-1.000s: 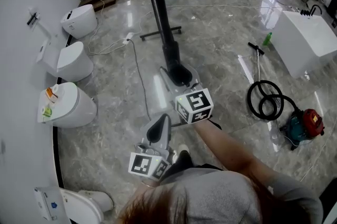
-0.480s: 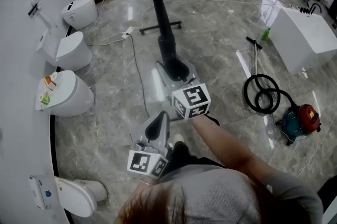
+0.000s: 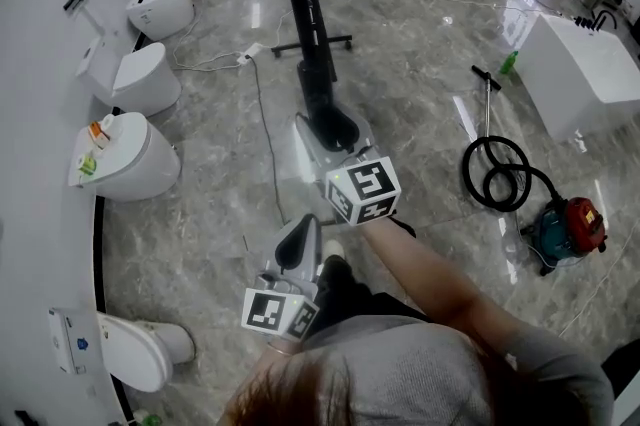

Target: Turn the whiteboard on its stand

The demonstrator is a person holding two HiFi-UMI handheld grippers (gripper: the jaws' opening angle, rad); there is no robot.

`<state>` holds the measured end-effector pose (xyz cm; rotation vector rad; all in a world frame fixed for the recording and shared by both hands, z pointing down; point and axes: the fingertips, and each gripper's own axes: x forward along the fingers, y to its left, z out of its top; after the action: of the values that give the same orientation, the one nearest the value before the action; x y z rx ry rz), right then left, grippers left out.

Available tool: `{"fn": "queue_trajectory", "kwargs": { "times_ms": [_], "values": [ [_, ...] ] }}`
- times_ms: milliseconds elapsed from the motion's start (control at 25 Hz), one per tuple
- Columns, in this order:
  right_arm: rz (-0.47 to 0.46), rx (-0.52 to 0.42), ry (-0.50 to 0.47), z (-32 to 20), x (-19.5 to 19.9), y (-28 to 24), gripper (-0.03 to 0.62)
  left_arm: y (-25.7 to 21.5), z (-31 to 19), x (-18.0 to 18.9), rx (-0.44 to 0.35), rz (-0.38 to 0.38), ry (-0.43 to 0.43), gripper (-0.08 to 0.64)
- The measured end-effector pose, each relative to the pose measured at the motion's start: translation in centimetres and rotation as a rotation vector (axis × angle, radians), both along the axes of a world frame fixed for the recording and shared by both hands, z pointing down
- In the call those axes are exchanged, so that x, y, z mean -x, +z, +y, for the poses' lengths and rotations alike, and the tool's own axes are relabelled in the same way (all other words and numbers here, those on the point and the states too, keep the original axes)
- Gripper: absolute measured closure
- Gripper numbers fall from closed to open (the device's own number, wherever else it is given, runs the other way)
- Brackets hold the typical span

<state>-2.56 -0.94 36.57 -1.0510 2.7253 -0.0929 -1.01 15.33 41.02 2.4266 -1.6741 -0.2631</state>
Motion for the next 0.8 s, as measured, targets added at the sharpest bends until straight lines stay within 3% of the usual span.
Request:
{"fn": "queue_trajectory", "kwargs": {
  "times_ms": [400,800],
  "values": [
    [-0.008,0.009,-0.019,3.7,-0.1,0.2,0.399,-0.4,2.3,0.0,-0.014,0.0,-0.018,0.558],
    [-0.002,0.001,0.007,6.7,-0.8,0.2,0.405,-0.2,5.2,0.2,0.002,-0.01,0.026,0.558]
  ]
}}
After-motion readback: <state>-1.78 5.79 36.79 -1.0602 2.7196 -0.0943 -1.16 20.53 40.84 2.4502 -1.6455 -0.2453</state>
